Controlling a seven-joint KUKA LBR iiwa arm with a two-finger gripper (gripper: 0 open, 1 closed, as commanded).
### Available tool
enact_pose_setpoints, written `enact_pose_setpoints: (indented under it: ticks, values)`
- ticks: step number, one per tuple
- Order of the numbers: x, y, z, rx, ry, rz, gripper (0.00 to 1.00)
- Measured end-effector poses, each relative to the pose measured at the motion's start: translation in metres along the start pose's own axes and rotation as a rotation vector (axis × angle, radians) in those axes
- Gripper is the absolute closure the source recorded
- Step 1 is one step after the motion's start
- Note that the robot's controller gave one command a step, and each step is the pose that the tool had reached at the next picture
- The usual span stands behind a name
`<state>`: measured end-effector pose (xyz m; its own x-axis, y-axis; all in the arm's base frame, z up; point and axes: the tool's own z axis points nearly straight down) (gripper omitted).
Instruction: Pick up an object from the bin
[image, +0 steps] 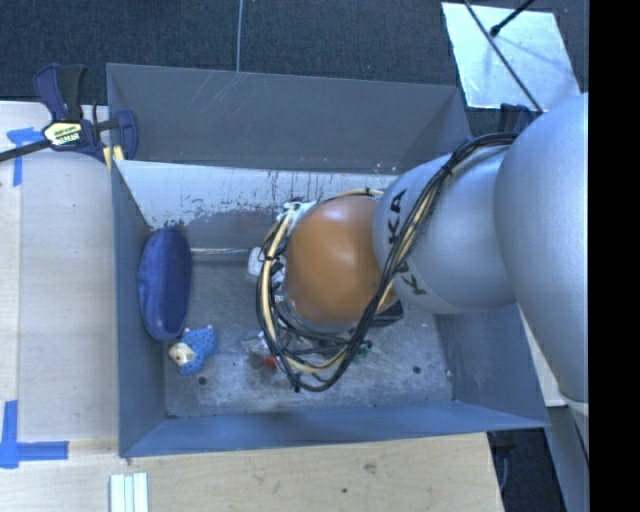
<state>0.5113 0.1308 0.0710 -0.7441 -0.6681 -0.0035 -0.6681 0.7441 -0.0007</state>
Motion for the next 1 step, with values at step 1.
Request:
enact_pose_setpoints:
  ticks: [1]
  values:
    - [0.0189, 0.0043, -0.1221, 0.004, -0.006, 0.021, 1.0]
